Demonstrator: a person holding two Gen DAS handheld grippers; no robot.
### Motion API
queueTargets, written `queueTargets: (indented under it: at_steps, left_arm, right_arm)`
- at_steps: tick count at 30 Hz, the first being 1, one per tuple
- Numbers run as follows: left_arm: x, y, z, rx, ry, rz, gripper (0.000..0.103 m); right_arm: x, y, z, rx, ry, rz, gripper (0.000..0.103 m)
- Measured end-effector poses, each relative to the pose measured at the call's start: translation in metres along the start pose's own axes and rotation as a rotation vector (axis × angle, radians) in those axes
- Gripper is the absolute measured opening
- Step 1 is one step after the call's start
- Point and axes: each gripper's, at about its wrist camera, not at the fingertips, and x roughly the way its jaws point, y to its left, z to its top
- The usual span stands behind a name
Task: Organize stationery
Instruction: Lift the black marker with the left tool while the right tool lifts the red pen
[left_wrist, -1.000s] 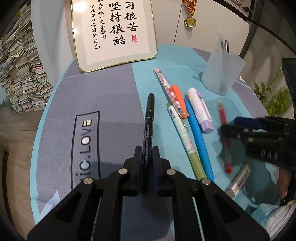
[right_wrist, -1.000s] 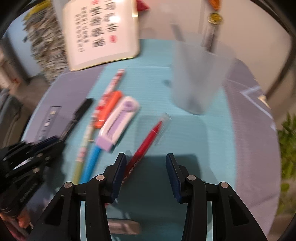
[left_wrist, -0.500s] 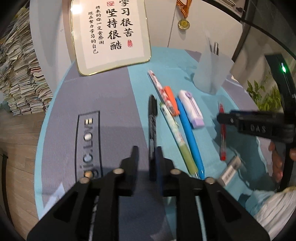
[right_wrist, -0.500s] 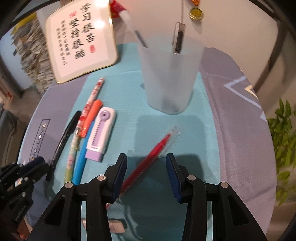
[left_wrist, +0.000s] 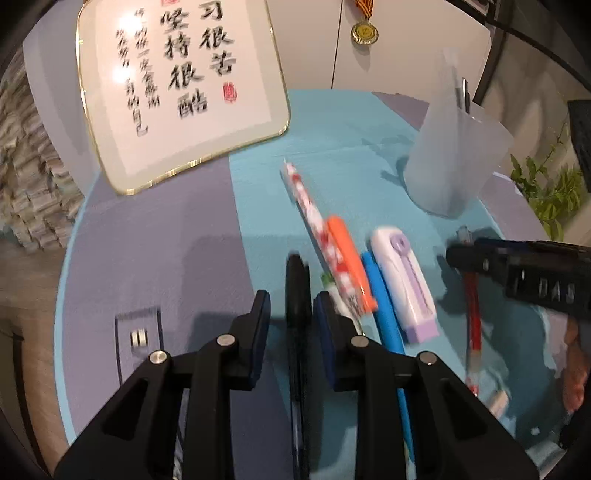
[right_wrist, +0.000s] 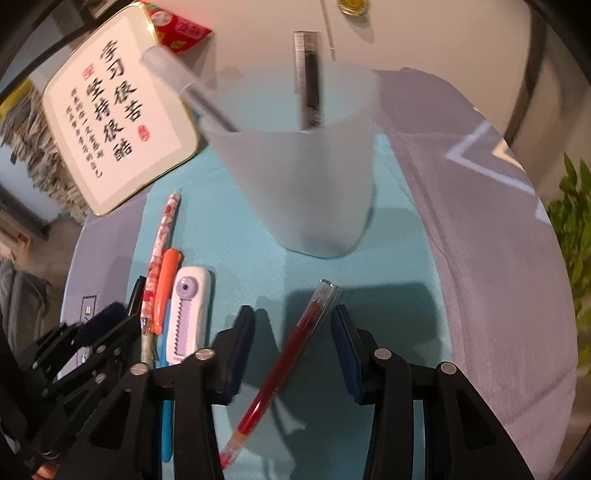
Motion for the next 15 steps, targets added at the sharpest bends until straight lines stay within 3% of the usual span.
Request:
queueTargets:
  at_steps: [1, 2, 3, 6, 8, 15]
  left_arm:
    - [0.001, -0.001, 0.002, 0.007, -0.003, 0.002, 0.021]
    - [0.002, -0.002, 0.004, 0.012, -0.002, 0.0, 0.021]
    - [0.003, -0.002, 0.005, 0.016, -0.006, -0.004, 0.012]
    - [0.001, 0.0, 0.003, 0.008, -0.006, -0.017, 0.012]
    - [-0.006, 0.007, 0.0, -0.031, -0.007, -0.035, 0.012]
    - [-0.059, 0.023, -0.004, -0.086, -0.129, -0.043, 0.012]
  right_arm:
    - [0.001, 0.006, 0.0, -0.029, -0.002, -0.002, 0.036]
    - [0.002, 0.011, 0.0, -0.062, -0.003, 0.015, 0.02]
    - [0.005, 0.013, 0.001, -0.073, 0.0, 0.036, 0.019]
    - [0.006, 0.014, 0.0, -0.076, 0.014, 0.148, 0.017]
    - [0.0, 0.013, -0.002, -0.075, -0.003, 0.169, 0.016]
    - [-0.055, 0.017, -0.012, -0.134, -0.168, 0.235, 0.015]
